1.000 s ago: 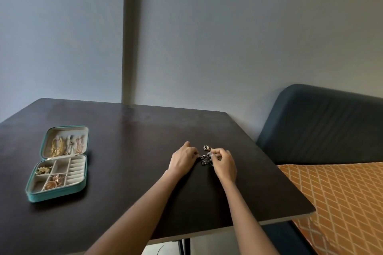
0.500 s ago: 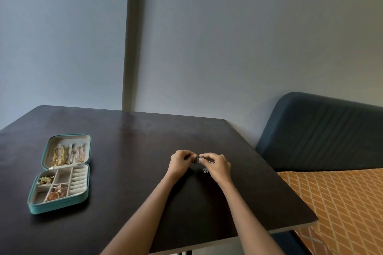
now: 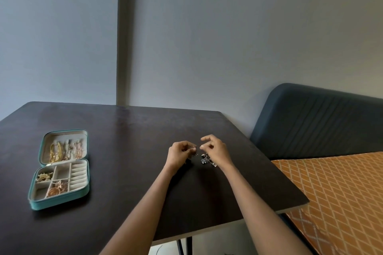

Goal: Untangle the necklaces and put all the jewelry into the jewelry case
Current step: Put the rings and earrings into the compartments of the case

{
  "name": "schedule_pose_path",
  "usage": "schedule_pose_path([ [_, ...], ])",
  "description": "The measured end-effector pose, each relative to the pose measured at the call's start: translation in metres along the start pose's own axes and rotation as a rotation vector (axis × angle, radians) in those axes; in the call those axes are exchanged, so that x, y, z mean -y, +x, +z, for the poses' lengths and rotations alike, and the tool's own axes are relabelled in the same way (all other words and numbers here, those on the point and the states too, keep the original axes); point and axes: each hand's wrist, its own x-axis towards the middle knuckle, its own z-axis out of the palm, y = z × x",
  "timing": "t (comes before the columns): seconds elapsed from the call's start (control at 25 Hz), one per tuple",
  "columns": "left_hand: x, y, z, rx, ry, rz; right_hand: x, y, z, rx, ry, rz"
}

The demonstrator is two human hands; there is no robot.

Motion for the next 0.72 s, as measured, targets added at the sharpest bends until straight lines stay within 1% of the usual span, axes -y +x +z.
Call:
schedule_pose_path([
  [0.08,0.000,0.001,0.000,-0.053,-0.050,-0.017,-0.008,-0.003,-0.012,-0.117,-0.022,0.090],
  [0.12,0.001,0.002,-0.001,-0.067,-0.073,-0.018,-0.013,-0.006,-0.018,-0.140,-0.087,0.123],
  [0.2,0.001,0.002,-0.001,-0.059,-0.090,-0.014,-0.022,-0.012,-0.027,-0.108,-0.236,0.140],
  [0.28,0.002,0.003,0.000,-0.045,-0.100,-0.018,-0.027,-0.014,-0.027,-0.046,-0.325,0.116],
  [0.4,0.004,0.004,0.001,-0.044,-0.112,-0.015,-0.031,-0.009,-0.019,-0.012,-0.403,0.079],
  [0.52,0.005,0.005,0.001,-0.035,-0.100,-0.016,-0.031,-0.003,-0.015,-0.010,-0.458,0.083],
  [0.6,0.005,0.005,0.002,-0.031,-0.110,-0.020,-0.032,0.001,-0.013,-0.019,-0.458,0.101],
  [0.72,0.007,0.006,0.001,-0.032,-0.132,-0.020,-0.034,0.007,-0.010,-0.027,-0.325,0.100],
])
